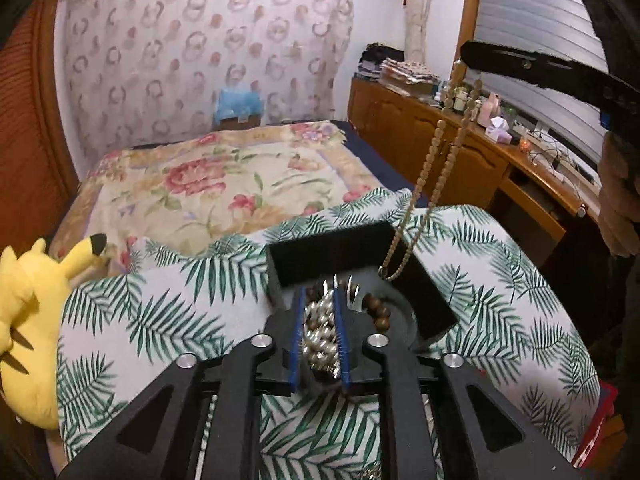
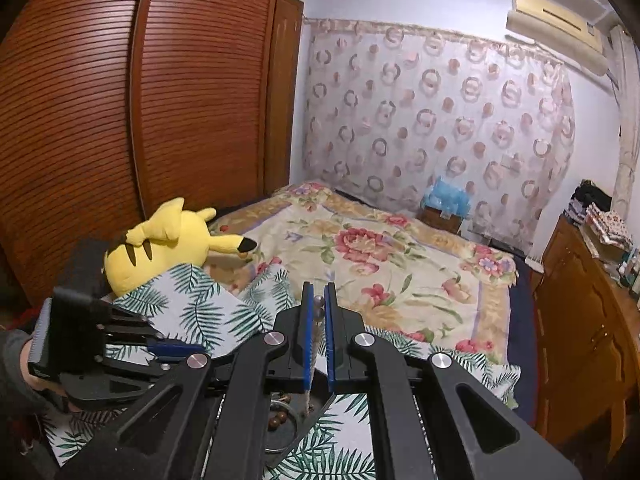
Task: Organize jewelry
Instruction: 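Lower the pearls into the black box and open both tools, then grasp the red coral bead bracelet with the right tool, then carry the red bracelet into the black box with the right tool and release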
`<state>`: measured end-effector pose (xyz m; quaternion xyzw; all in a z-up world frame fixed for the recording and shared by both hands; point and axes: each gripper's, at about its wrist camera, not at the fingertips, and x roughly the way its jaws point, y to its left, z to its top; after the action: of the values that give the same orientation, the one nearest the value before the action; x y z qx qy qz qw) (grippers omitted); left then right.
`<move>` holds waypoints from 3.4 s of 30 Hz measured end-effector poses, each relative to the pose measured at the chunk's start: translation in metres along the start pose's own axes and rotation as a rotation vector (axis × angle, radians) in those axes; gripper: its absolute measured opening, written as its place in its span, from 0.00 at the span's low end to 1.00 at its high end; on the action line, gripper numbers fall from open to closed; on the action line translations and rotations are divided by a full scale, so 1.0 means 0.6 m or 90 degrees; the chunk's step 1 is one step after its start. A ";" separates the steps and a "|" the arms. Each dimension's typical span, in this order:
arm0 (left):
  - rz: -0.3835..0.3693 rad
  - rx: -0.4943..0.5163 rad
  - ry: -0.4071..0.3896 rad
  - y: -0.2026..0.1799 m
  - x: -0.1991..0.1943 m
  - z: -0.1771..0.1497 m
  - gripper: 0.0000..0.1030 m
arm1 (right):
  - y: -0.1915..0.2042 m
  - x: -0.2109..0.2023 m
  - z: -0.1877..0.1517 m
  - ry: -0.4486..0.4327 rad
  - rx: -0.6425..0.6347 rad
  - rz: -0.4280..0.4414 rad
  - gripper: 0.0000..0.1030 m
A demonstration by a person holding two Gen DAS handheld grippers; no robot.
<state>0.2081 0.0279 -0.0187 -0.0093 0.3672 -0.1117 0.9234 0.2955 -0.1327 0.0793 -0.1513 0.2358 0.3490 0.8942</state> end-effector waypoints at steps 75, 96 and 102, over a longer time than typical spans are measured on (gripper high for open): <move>0.013 0.027 0.064 -0.090 -0.057 -0.235 0.42 | 0.172 0.011 -0.371 0.211 0.047 0.019 0.04; 0.028 0.044 0.064 -0.091 -0.041 -0.243 0.14 | 0.174 0.007 -0.372 0.202 0.046 0.010 0.04; 0.028 0.031 0.034 -0.087 -0.064 -0.232 0.14 | 0.166 -0.006 -0.355 0.178 0.054 0.013 0.03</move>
<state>0.0760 -0.0058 -0.0892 0.0243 0.3890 -0.1007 0.9154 0.1563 -0.1567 -0.1090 -0.1579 0.3741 0.3230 0.8549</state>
